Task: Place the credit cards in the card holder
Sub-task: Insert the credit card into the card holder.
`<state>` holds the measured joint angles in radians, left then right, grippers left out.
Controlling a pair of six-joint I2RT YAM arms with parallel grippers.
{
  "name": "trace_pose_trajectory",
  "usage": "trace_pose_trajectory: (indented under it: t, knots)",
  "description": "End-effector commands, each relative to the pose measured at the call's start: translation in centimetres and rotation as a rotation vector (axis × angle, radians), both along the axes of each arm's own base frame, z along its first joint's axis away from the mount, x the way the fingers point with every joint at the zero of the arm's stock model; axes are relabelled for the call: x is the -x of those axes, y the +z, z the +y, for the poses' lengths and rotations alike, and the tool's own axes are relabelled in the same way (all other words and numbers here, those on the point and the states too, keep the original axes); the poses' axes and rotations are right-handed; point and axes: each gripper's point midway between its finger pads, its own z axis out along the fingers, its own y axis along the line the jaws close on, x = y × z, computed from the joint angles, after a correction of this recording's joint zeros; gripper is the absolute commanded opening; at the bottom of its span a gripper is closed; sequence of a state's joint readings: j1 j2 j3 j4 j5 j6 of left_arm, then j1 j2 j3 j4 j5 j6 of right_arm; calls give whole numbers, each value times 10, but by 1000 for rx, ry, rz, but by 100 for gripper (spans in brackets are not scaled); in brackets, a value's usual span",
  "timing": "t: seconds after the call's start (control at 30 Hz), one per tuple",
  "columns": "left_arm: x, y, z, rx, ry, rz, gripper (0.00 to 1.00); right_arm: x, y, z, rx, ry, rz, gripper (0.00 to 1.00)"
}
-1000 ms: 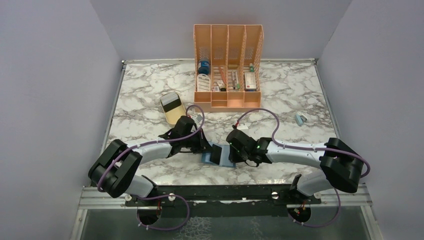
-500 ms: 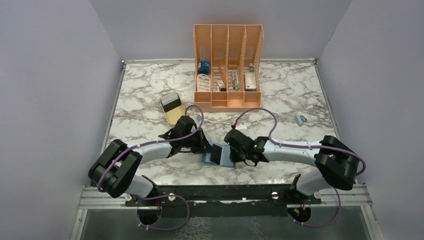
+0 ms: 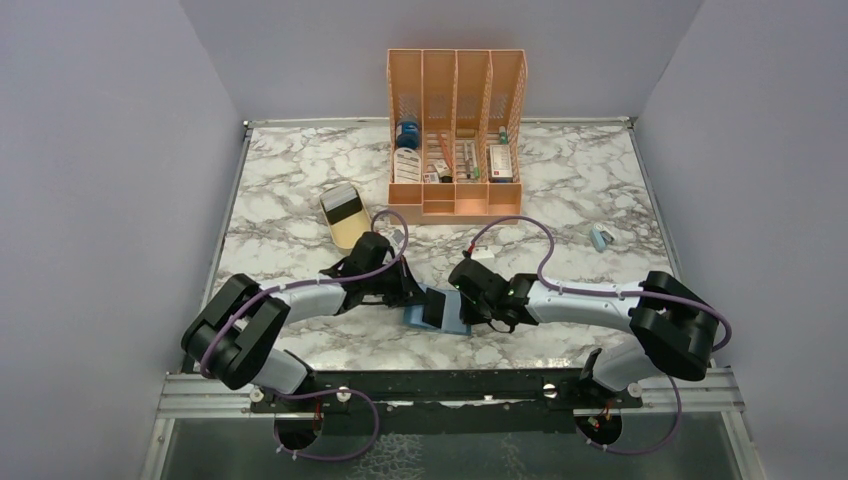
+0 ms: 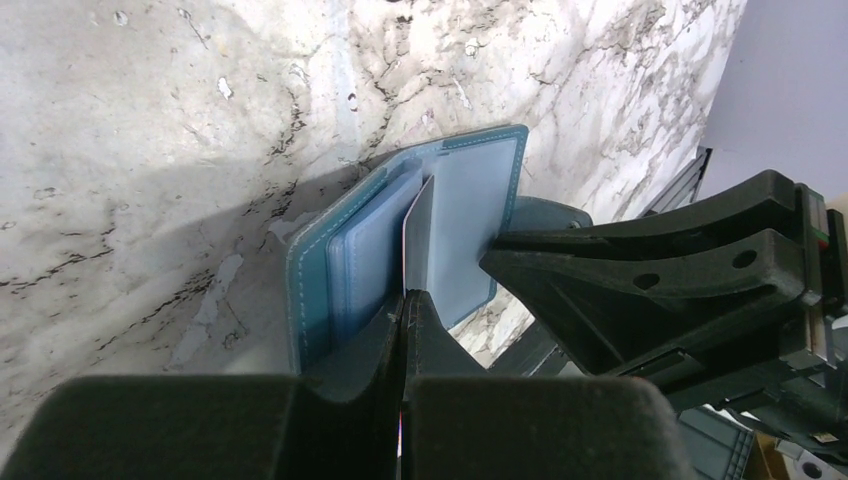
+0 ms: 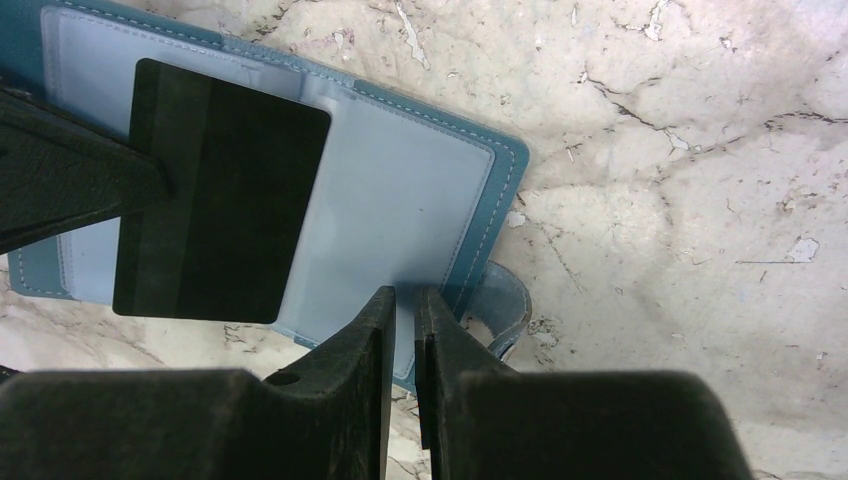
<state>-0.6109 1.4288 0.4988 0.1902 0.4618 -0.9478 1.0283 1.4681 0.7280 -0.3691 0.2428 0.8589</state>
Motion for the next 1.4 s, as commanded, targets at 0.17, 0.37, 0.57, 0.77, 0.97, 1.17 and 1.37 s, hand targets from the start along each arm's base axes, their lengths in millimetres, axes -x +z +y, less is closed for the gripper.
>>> trace_pose_trajectory:
  t: [0.17, 0.37, 0.57, 0.77, 0.97, 1.17, 1.37]
  knots:
    - [7, -13, 2, -34, -63, -9, 0, 3, -8, -12, 40, -9, -2, 13]
    - [6, -20, 8, -73, -58, -22, 0, 3, -7, -11, 29, -7, -3, 13]
    - [4, -17, 4, -48, -36, -8, 0, 3, -8, -11, 25, -11, 0, 13]
    - [4, -18, 3, -30, -13, 9, 0, 5, -8, -9, 16, -11, 7, 13]
    - [2, -20, 2, -26, -2, 8, 0, 5, -8, -8, 11, -11, 8, 13]
    - [0, -23, 4, -44, 7, -7, 0, 5, -7, -7, 3, -13, 7, 13]
    - [3, -22, 1, -35, -3, -3, 0, 7, -7, -7, -7, -15, 14, 14]
